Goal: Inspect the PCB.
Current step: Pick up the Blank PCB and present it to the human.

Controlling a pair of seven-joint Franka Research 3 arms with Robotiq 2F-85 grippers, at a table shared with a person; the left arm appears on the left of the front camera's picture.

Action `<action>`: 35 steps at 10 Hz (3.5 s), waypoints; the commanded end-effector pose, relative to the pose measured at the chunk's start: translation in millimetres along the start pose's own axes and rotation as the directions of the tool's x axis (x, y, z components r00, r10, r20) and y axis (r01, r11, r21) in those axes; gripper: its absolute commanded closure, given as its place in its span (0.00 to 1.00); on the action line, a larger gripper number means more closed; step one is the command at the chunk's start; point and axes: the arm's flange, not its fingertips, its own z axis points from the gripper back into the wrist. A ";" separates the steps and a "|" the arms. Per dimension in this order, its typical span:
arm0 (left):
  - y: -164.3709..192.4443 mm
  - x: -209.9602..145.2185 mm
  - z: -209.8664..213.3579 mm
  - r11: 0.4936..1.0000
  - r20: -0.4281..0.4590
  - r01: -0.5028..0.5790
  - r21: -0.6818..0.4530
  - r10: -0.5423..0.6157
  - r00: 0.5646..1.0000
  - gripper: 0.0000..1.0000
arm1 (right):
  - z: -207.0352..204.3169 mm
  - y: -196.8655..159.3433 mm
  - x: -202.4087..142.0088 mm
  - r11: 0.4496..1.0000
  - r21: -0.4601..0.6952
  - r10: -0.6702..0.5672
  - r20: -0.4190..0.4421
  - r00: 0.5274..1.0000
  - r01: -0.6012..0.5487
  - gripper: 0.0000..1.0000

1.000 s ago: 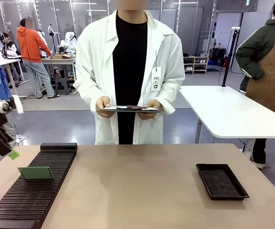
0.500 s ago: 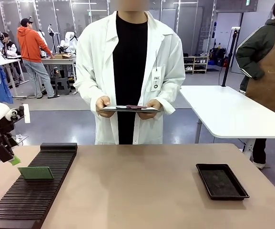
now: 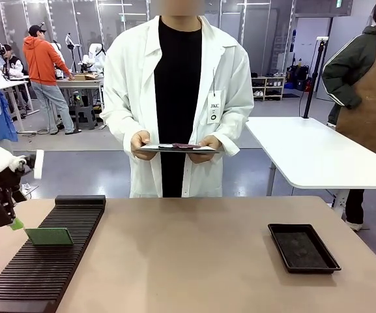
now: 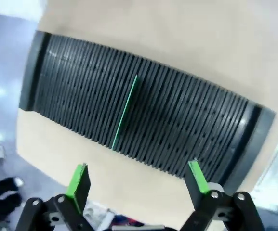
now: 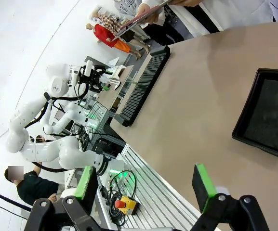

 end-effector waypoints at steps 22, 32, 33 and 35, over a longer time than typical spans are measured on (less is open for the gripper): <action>49.4 11.7 -132.6 0.947 -0.140 0.303 -0.104 -0.315 0.939 1.00 | 1.7 0.5 1.4 1.000 0.011 0.012 0.007 1.000 -0.012 0.00; 60.9 -2.4 -66.6 0.980 -0.110 0.103 -0.168 -0.122 0.986 1.00 | 1.7 0.5 1.4 1.000 0.011 0.012 0.007 1.000 -0.012 0.00; 61.5 -9.2 -42.8 0.975 -0.032 0.068 -0.212 -0.076 0.997 1.00 | 1.7 0.5 1.4 1.000 0.011 0.012 0.007 1.000 -0.012 0.00; 57.7 -26.9 -13.6 0.933 0.167 -0.044 -0.358 0.110 0.980 1.00 | 1.7 0.5 1.4 1.000 0.011 0.012 0.007 1.000 -0.012 0.00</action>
